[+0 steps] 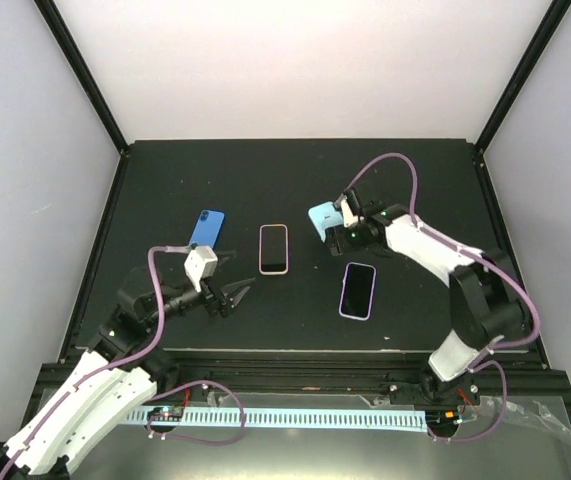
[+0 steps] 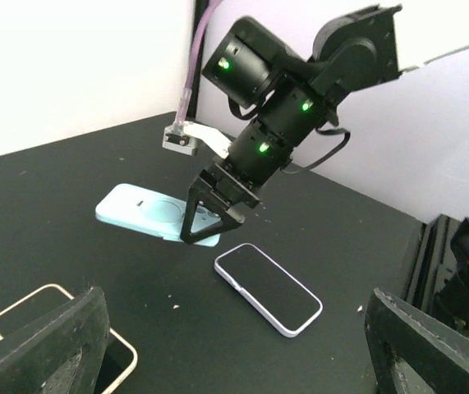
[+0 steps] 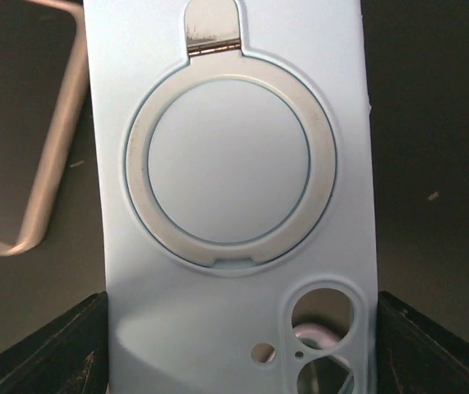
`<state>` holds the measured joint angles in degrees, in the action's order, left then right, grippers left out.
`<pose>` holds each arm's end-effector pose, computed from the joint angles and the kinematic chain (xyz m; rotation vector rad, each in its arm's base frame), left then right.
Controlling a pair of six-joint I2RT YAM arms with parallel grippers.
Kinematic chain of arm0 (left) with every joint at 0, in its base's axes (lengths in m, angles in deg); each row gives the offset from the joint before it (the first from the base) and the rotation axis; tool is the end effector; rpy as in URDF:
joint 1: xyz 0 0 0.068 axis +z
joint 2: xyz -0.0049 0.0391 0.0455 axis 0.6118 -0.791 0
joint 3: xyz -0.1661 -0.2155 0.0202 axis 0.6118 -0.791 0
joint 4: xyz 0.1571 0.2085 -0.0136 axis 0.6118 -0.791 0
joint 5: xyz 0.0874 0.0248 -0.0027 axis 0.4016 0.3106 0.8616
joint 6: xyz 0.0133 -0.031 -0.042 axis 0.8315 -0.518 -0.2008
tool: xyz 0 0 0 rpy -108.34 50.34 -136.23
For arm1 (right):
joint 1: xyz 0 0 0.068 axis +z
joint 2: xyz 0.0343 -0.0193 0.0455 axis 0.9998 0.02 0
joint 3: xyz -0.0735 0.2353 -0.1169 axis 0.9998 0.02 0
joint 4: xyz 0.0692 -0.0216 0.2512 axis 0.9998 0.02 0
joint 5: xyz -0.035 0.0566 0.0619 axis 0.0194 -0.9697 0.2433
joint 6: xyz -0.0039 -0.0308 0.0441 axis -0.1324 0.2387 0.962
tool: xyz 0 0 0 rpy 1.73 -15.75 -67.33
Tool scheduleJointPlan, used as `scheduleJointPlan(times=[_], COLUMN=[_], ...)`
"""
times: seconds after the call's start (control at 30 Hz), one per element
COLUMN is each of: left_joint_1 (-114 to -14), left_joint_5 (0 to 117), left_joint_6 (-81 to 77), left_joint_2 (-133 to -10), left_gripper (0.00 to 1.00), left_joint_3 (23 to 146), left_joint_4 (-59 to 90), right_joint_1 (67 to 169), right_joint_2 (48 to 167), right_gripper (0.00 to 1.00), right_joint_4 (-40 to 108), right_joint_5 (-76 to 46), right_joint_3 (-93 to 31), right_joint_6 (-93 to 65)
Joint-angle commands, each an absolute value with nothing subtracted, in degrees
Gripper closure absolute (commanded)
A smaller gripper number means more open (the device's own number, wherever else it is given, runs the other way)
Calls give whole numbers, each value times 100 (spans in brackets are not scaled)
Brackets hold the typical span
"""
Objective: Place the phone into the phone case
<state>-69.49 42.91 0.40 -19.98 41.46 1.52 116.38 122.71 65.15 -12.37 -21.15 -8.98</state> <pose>0.0983 -0.0777 0.2881 0.6537 1.6462 -0.8802 0.3012 0.1606 0.2058 -0.3965 2.6725 0.3337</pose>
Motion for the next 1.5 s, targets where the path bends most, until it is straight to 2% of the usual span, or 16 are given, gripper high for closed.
scheduleJointPlan(times=[0.0, 0.27, 0.5, 0.67, 1.0, 1.47], left_joint_1=[-7350, -8034, -8684, -9015, -9532, -9853], left_joint_5=[4291, 4601, 4775, 4511, 5198, 5750], left_joint_6=[636, 2091, 3861, 4824, 6286, 6732], left_joint_2=[-2168, -2557, -3246, -3520, -4258, -4903], left_gripper=[13, 11, 12, 24, 37, 39], left_joint_3=[4086, 4187, 4765, 5185, 5726, 5851], left_joint_4=[609, 566, -142, -312, -793, -372], right_joint_1=[11974, 12300, 12335, 12358, 12375, 12389], right_joint_2=[11292, 9572, 8480, 7961, 7778, 7736], right_gripper=[32, 34, 36, 36, 36, 37], right_joint_4=[6829, 7034, 7261, 7094, 7066, 6954], right_joint_5=[-2151, -3533, -4768, -5487, -6145, -6509], right_joint_3=[-1663, -518, 177, 357, 400, 561], right_joint_6=[-533, -46, 181, 508, 452, 424])
